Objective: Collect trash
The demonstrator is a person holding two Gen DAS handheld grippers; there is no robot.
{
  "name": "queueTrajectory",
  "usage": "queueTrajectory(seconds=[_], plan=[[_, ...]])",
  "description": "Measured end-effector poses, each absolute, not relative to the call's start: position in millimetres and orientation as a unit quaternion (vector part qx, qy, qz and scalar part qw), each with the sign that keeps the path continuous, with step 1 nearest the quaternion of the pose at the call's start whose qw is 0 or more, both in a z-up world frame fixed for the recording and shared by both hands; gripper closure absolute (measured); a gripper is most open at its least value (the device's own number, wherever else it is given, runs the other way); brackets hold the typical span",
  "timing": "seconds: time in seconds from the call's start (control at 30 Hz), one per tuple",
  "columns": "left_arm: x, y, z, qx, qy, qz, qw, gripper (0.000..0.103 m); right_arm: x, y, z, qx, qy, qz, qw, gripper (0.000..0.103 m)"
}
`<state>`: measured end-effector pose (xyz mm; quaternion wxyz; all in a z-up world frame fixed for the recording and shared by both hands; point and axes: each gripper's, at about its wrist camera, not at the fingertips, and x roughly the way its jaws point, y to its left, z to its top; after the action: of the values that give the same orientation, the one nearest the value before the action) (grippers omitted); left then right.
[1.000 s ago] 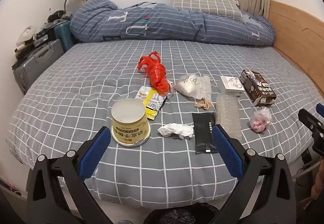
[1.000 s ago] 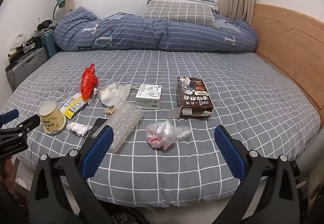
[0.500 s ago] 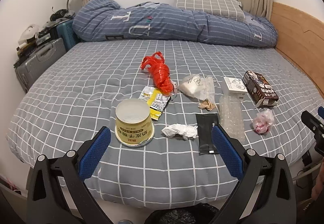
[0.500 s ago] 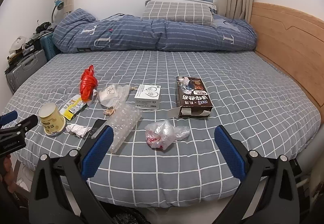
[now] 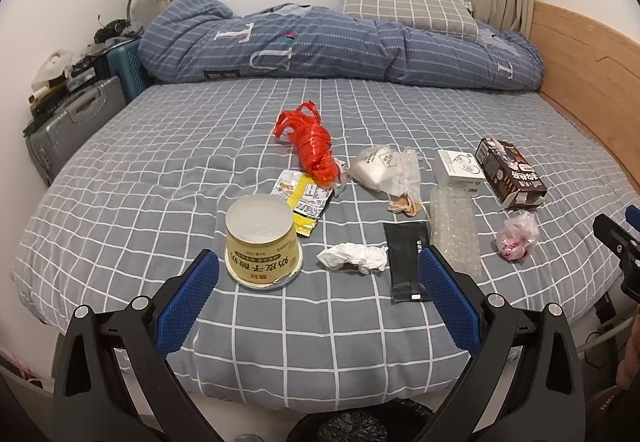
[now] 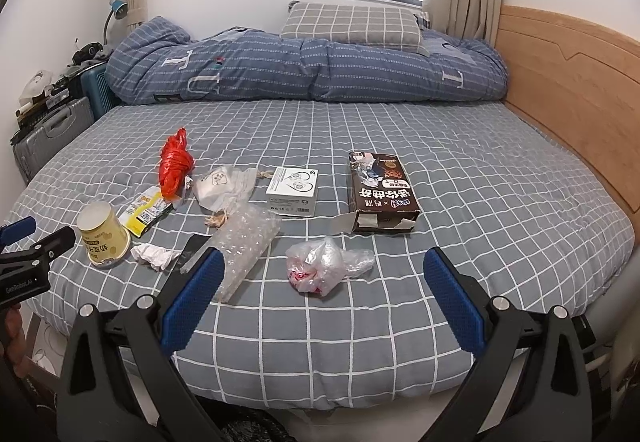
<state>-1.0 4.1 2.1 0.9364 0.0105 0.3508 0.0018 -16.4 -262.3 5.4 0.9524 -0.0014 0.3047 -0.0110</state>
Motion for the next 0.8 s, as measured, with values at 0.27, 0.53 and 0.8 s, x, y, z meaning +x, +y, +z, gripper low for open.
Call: queueTrajectory(seconds=[0.27,0.53,0.8], plan=[[0.1,4.6,0.4,0.007,0.353,-0.001,0.936,0.006,-16.5,-263.4,4.9,0.000,0.305,-0.012,0.952,0.007],[0.1,4.7,0.4,0.004,0.352,-0.002,0.936,0.006,-16.7,-263.5,5.1,0.000,0.304,-0.012,0.952,0.007],[-0.7,5.6,2.1,0.001,0.349,0.000,0.937,0.006,-17.0,-263.6,5.3,0.000,0.304,-0.012,0.953,0.007]])
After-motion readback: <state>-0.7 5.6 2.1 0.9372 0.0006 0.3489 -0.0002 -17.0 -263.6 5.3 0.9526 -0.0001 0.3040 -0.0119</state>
